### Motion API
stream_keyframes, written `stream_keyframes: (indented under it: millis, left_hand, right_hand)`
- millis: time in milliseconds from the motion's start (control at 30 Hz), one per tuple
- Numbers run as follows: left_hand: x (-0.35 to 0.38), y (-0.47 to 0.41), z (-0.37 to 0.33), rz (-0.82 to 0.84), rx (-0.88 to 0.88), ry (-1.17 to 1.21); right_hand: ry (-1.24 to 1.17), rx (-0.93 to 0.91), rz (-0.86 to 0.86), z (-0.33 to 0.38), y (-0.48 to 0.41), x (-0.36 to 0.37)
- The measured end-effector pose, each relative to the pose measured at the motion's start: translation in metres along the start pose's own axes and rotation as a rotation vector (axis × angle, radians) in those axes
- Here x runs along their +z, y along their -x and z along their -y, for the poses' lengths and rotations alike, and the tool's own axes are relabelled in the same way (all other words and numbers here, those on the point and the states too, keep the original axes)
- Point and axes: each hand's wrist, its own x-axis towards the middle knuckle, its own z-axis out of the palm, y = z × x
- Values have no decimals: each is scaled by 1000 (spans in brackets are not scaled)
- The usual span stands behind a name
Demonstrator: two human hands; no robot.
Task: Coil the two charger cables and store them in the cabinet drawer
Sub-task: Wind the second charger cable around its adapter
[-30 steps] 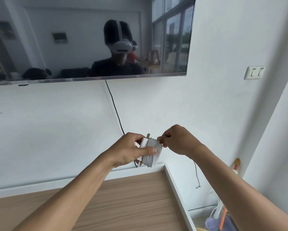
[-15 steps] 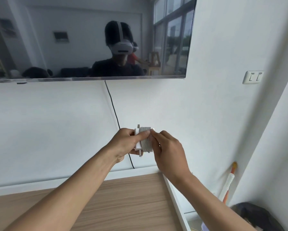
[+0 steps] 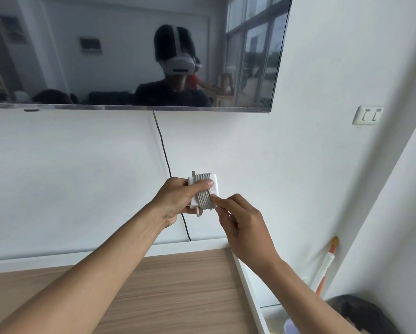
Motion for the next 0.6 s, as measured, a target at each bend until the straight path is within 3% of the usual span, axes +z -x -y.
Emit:
stream_keyframes:
  millis: [200,400,600]
  left_hand:
    - [1,2,1,48,23,43]
    - [1,6,1,135,26,141]
    - [-4,10,0,274,54,114]
  right_hand:
    - [-308,296,-92,-2,14,1]
    - [-594,493,-59,-5,9,1]
    - [-648,495,43,-12,3,-2]
